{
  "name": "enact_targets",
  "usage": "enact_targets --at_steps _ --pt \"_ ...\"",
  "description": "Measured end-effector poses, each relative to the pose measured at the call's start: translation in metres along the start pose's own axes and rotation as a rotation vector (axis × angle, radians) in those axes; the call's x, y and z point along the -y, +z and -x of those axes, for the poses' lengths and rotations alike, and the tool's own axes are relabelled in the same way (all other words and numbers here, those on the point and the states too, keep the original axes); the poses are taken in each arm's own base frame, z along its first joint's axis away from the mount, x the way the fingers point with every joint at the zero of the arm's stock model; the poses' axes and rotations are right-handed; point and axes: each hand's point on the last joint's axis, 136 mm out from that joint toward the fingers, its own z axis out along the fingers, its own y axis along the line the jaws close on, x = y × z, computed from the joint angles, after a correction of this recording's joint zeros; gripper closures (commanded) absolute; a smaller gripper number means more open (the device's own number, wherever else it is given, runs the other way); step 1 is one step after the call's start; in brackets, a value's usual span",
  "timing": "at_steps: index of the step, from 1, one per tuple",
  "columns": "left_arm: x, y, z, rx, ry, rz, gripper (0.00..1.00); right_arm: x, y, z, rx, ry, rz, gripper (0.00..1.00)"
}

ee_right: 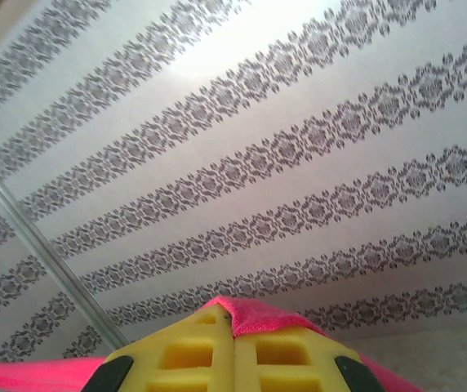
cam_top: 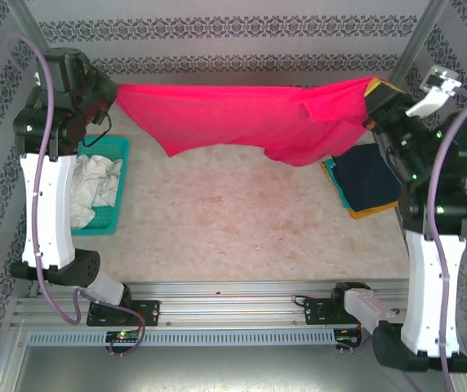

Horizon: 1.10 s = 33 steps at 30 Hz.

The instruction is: Fold and stack the t-shirts

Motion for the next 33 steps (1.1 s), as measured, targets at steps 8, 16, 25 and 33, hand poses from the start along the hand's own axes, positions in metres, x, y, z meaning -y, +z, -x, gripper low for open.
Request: enact_targets --at_steps 8,16,25,33 --pt "-0.003 -0.033 0.004 0.031 0.022 -0.025 1.00 -0.017 -0.025 0.013 0.023 -0.015 0.009 1.00" --pt "-0.017 -0.004 -0.009 -0.009 0.054 0.031 1.00 0.006 0.010 -0.001 -0.033 -0.012 -0.026 1.00" --pt "-0.026 0.102 -0.025 -0.071 0.067 0.110 1.00 0.063 0.101 -0.047 -0.151 0.010 -0.093 1.00" --pt "0.014 0.184 0.004 0.003 0.038 0.017 1.00 0.081 0.192 -0.040 -0.152 0.009 -0.079 1.00"
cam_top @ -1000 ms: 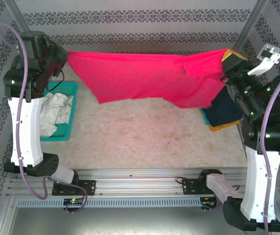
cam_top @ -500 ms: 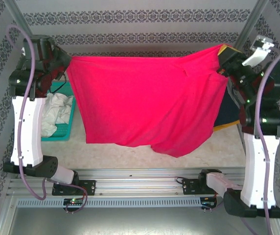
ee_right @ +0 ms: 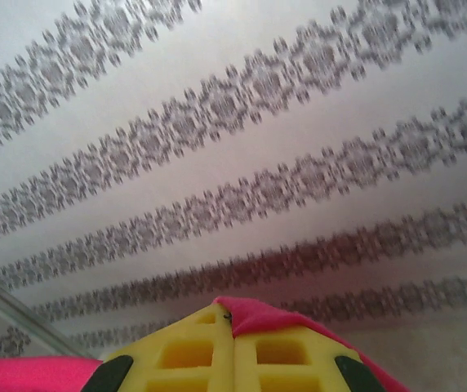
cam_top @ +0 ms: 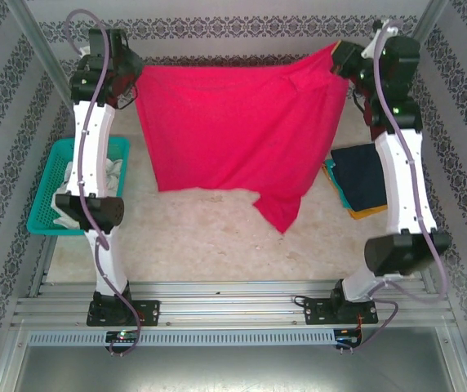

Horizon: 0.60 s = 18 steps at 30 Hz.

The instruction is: Fold and stack the t-shirts

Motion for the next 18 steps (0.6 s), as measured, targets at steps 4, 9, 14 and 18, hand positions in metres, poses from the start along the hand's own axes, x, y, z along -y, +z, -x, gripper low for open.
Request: enact_targets --at_steps 4,9,14,18 --pt "0.012 -0.005 0.009 0.030 -0.028 -0.044 1.00 -0.027 0.004 0.048 0.102 -0.035 0.069 1.00" --pt "0.025 -0.039 0.026 0.081 -0.034 -0.085 1.00 -0.069 -0.035 0.096 0.228 -0.087 0.152 1.00" --pt "0.010 -0.085 0.029 0.095 -0.003 -0.048 1.00 -0.068 -0.071 0.067 0.175 -0.087 0.138 1.00" --pt "-0.043 -0.090 -0.007 0.027 0.016 0.045 1.00 -0.031 -0.086 -0.011 0.030 -0.050 0.060 1.00"
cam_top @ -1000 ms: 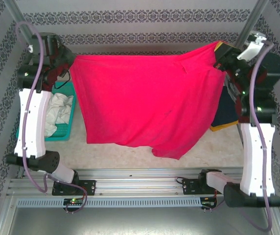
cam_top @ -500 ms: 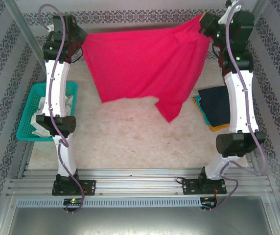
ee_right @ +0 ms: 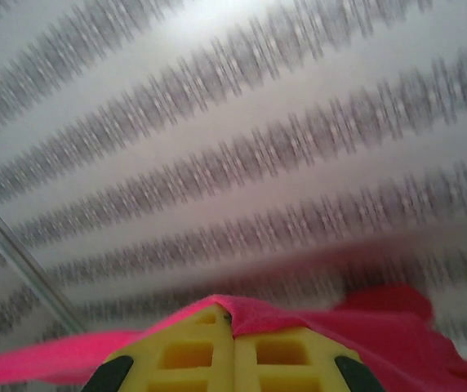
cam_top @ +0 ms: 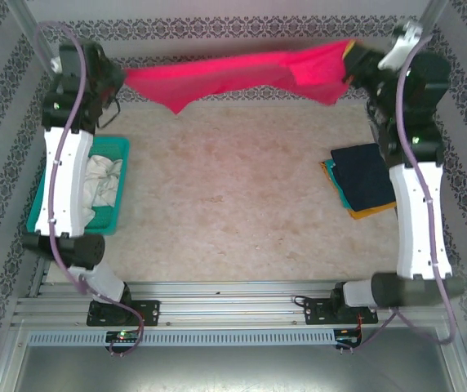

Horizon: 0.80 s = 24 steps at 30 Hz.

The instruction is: Fold and stack the t-shirts

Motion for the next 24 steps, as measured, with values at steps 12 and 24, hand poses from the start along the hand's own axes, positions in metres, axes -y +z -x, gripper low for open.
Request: enact_targets --at_steps 12,24 --pt "-0.275 0.033 -0.244 -0.462 -0.087 0.492 1.00 0.096 -0.087 -0.345 -0.693 0.221 -0.240 1.00" --pt "-0.316 0.013 -0.269 -0.472 -0.126 0.569 1.00 0.133 -0.149 -0.425 -0.871 0.328 -0.446 1.00"
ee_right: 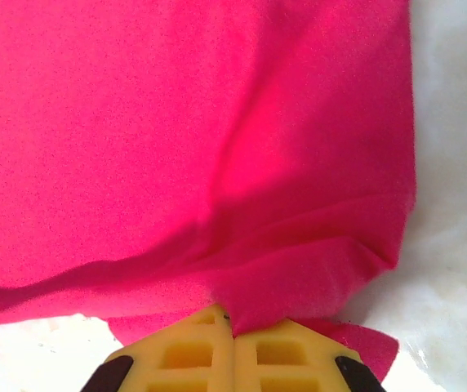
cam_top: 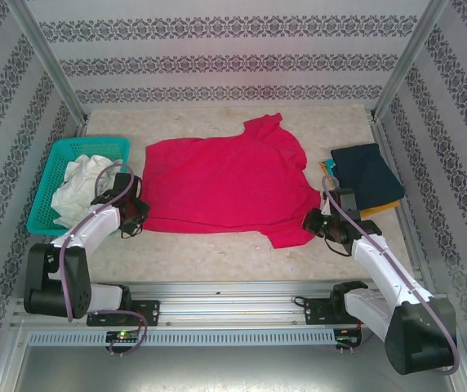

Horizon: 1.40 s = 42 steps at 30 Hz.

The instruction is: Fold and stack the t-shirts

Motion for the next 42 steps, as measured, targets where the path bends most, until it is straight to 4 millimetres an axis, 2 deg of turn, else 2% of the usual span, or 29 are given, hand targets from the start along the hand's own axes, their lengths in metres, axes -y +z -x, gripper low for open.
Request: enact_targets --at_steps 5,6,9,11,13,14,17,20,21,24,27,29,32,37,42 --pt "-0.012 -0.003 -0.003 0.015 -0.023 -0.002 1.00 0.010 -0.004 -0.010 -0.022 0.032 -0.041 1.00" --pt "-0.015 -0.003 -0.004 0.017 -0.029 -0.003 1.00 0.011 -0.005 -0.013 -0.031 0.037 -0.046 0.94" --pt "-0.019 -0.004 -0.005 0.025 -0.040 -0.004 0.90 0.018 -0.005 -0.023 -0.072 0.056 -0.074 0.66" --pt "-0.021 -0.005 -0.006 0.026 -0.045 -0.004 0.78 0.023 -0.006 -0.031 -0.106 0.060 -0.096 0.49" --pt "-0.026 -0.007 -0.007 0.024 -0.054 0.013 0.55 0.026 -0.009 -0.037 -0.124 0.061 -0.112 0.37" --pt "-0.029 -0.009 -0.008 0.023 -0.062 0.022 0.44 0.026 -0.012 -0.037 -0.120 0.059 -0.112 0.33" --pt "-0.037 -0.019 -0.006 0.044 -0.056 0.045 0.23 0.020 -0.023 -0.026 -0.053 0.026 -0.091 0.29" --pt "-0.025 -0.036 0.005 0.085 -0.039 0.023 0.08 0.008 -0.031 -0.003 0.017 -0.014 -0.075 0.28" --pt "-0.016 -0.042 0.011 0.101 -0.025 0.008 0.06 0.002 -0.031 0.008 0.039 -0.033 -0.072 0.28" --pt "0.019 -0.051 0.023 0.120 0.023 -0.037 0.04 -0.011 -0.022 0.041 0.071 -0.064 -0.076 0.37" --pt "0.054 -0.036 0.025 0.104 0.077 -0.070 0.04 -0.019 0.003 0.079 0.074 -0.064 -0.092 0.46" --pt "0.074 -0.015 0.021 0.071 0.107 -0.077 0.04 -0.023 0.022 0.105 0.081 -0.053 -0.098 0.52" --pt "0.093 0.014 0.015 0.022 0.121 -0.077 0.04 -0.033 0.048 0.141 0.106 -0.039 -0.089 0.62" --pt "0.097 0.048 0.005 -0.044 0.121 -0.065 0.04 -0.039 0.089 0.189 0.135 0.029 -0.075 0.72" --pt "0.102 0.052 0.004 -0.051 0.121 -0.085 0.04 -0.041 0.126 0.215 0.126 0.099 -0.053 0.80"
